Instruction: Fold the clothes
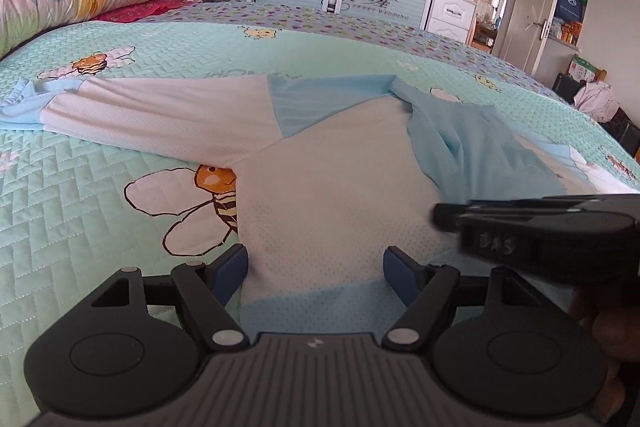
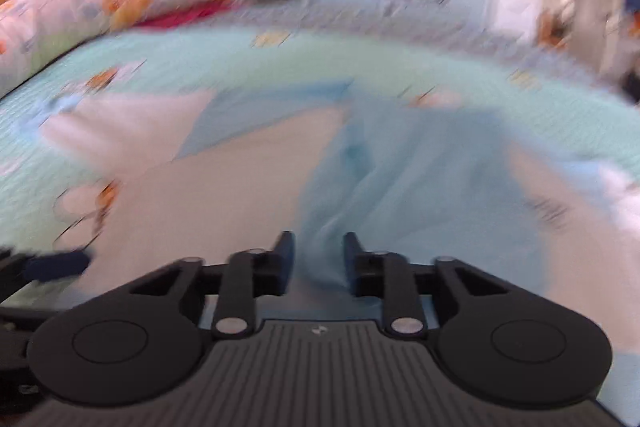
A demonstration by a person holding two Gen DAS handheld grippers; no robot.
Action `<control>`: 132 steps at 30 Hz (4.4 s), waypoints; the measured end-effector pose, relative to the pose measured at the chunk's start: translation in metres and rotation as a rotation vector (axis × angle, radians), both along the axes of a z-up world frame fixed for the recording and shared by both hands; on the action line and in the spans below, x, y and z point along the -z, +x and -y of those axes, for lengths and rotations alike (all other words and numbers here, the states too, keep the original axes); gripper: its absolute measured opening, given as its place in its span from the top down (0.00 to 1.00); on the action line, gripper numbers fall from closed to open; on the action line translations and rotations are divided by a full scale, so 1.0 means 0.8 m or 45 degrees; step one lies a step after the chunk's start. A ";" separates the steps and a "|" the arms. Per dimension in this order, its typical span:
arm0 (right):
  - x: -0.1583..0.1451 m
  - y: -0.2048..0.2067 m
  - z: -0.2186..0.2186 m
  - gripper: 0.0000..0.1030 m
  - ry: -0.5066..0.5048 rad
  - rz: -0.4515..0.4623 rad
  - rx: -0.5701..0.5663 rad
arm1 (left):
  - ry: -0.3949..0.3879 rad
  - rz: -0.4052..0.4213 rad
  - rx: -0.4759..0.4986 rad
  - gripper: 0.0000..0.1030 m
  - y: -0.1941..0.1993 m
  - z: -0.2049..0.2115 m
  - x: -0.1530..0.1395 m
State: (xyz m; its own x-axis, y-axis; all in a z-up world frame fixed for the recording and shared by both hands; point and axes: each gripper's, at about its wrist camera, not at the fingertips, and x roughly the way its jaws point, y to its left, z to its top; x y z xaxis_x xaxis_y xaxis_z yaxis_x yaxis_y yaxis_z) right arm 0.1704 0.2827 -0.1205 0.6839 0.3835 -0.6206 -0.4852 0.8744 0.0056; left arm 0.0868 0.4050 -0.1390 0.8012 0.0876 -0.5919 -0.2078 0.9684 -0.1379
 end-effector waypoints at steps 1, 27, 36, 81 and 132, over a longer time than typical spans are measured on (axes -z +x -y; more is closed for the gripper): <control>-0.003 -0.010 -0.002 0.78 0.012 0.045 -0.006 | 0.004 -0.001 0.002 0.24 0.000 0.000 0.000; 0.004 0.042 0.093 0.68 -0.082 0.164 0.388 | 0.031 -0.010 0.017 0.21 0.000 0.005 0.003; -0.029 0.007 0.066 1.00 -0.059 0.342 0.324 | 0.034 -0.012 0.026 0.19 0.001 0.005 0.003; -0.006 0.034 0.075 1.00 0.295 0.014 0.434 | 0.059 -0.016 0.055 0.11 0.001 0.011 0.007; -0.035 -0.003 0.160 0.96 0.477 0.115 0.675 | 0.070 -0.023 0.079 0.05 0.002 0.014 0.008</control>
